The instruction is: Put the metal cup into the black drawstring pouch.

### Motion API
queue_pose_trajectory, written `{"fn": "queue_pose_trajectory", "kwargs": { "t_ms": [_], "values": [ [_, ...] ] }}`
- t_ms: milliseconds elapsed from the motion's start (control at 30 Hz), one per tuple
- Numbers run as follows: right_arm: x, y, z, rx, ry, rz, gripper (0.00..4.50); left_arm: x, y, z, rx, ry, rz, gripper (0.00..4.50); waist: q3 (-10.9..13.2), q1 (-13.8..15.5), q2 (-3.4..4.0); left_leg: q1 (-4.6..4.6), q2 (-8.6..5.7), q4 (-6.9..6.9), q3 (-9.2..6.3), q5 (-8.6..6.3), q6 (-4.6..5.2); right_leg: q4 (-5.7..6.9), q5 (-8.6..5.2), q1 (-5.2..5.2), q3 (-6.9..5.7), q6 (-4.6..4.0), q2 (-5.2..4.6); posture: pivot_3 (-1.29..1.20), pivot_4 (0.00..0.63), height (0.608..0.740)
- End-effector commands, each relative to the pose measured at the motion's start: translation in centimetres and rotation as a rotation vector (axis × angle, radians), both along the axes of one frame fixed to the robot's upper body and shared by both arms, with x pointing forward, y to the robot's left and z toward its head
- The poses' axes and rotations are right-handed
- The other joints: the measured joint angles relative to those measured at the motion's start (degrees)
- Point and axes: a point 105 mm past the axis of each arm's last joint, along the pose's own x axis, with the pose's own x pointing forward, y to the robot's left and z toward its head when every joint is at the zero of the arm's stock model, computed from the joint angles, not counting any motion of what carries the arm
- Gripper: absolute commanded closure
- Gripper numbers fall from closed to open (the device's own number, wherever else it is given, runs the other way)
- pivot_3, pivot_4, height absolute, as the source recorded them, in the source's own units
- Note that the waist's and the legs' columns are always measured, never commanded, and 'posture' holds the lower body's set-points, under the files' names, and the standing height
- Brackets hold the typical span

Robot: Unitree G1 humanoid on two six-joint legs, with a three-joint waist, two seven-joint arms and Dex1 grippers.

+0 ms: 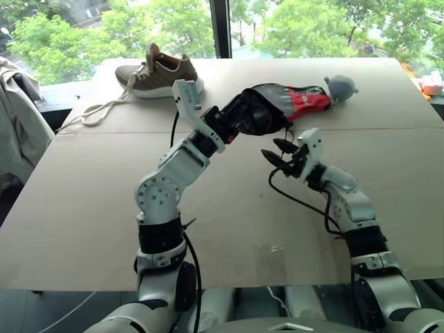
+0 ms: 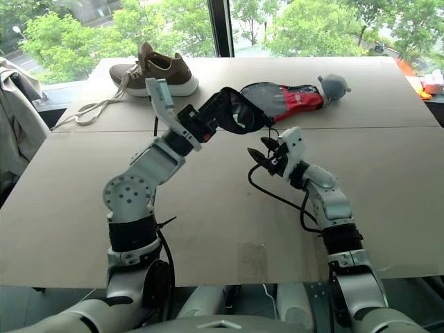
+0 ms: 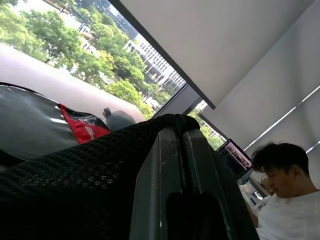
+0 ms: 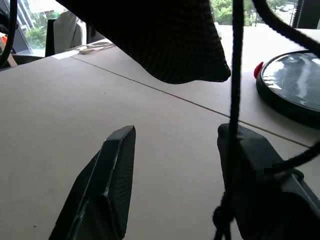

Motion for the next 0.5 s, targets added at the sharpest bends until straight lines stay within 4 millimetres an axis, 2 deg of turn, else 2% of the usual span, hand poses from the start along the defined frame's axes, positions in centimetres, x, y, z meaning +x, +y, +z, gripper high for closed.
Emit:
{"fn": "queue_pose_trajectory", "kwargs": {
  "t_ms": [33,200,500],
  "values": [
    [-0.1,-1.0,1.3,0.028,-0.038,-0.019,1.79,-0.7,0.0,1.4,-0.026,-0.062,-0.007,4.5,0.0,0.02,0.0,0.0,0.0,0.0,0.0,0.0,0.0,0.0,0.0,0.0,0.0,0.0,0.0,0.0,0.15,0.736],
    [-0.4,-1.6,1.1,0.018,-0.031,-0.024,1.79,-0.7,-0.1,1.4,-0.032,-0.063,-0.009,4.5,0.0,0.01,0.0,0.0,0.0,0.0,0.0,0.0,0.0,0.0,0.0,0.0,0.0,0.0,0.0,0.0,0.15,0.736],
    [-0.4,-0.5,1.3,0.028,-0.024,0.002,1.79,-0.7,0.0,1.3,-0.043,-0.065,-0.001,4.5,0.0,0.01,0.0,0.0,0.0,0.0,0.0,0.0,0.0,0.0,0.0,0.0,0.01,0.0,0.0,0.0,0.15,0.736]
  ]
}}
